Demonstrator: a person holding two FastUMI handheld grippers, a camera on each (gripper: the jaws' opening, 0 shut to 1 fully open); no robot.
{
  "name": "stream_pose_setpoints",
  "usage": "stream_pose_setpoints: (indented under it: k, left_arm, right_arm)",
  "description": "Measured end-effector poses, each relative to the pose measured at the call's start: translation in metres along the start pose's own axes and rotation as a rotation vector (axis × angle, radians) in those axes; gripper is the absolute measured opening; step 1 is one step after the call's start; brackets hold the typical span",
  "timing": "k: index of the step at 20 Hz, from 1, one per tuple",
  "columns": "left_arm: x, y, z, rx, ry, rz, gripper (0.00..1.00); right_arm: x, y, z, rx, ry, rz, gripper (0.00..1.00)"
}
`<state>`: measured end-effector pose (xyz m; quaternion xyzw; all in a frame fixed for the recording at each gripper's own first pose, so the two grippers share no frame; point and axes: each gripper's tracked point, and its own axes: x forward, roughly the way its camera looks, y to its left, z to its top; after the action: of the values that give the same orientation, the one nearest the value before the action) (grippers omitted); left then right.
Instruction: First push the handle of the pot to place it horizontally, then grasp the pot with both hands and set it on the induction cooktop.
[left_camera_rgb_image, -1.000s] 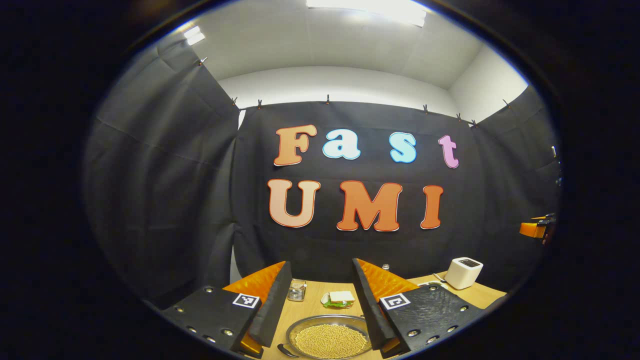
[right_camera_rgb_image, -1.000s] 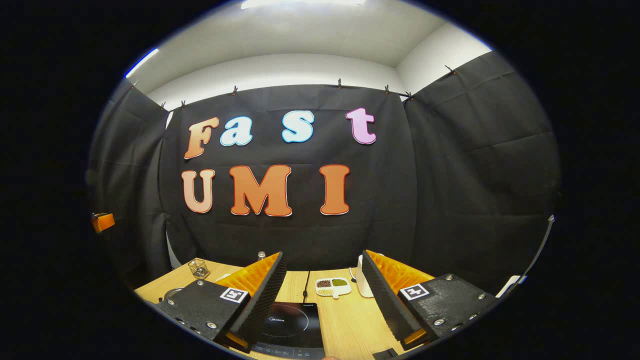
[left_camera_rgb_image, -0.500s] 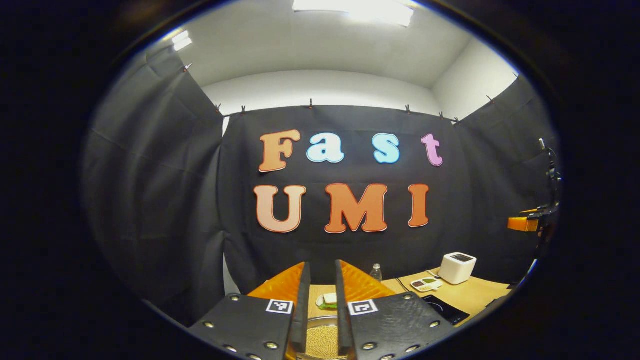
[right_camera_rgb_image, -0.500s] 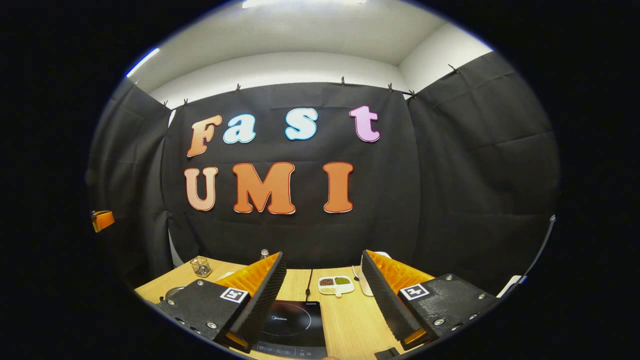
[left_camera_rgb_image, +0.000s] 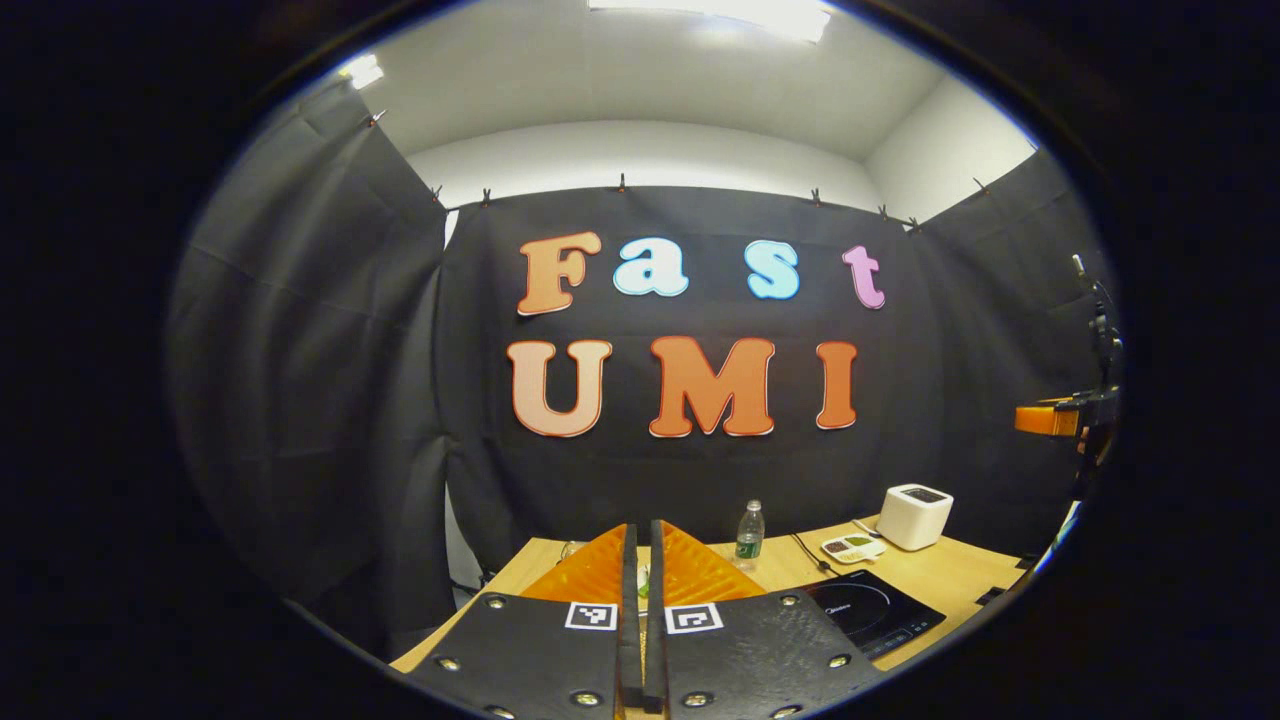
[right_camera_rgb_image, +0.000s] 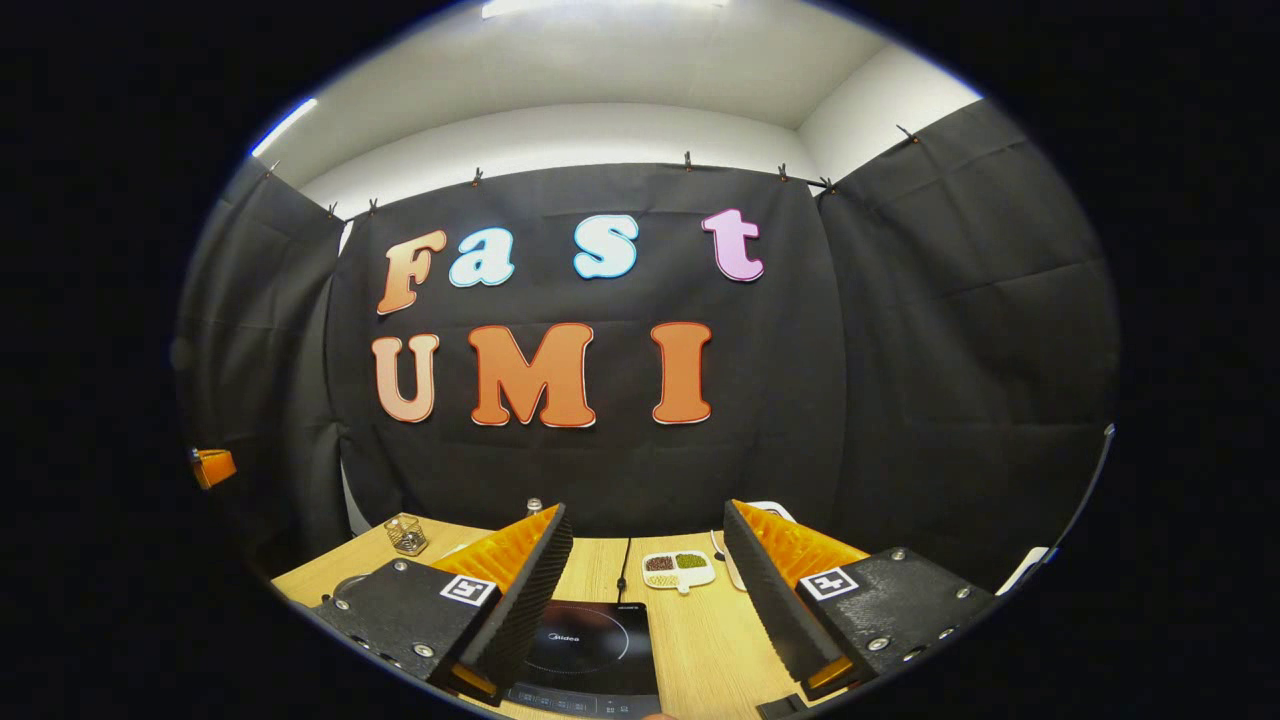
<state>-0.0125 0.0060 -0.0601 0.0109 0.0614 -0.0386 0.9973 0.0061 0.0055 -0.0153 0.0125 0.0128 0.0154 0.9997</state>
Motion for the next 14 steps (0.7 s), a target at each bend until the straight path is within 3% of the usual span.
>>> stream_pose_setpoints:
  k: [8, 14]
  left_arm:
    - [0.002, 0.019, -0.075, 0.033, 0.13, 0.049, 0.02]
    - [-0.009, 0.039, -0.135, -0.012, 0.252, 0.067, 0.03]
  right_arm:
    - [0.01, 0.003, -0.014, 0.008, 0.021, -0.003, 0.95]
    - [0.018, 0.002, -0.02, 0.001, 0.028, -0.013, 0.95]
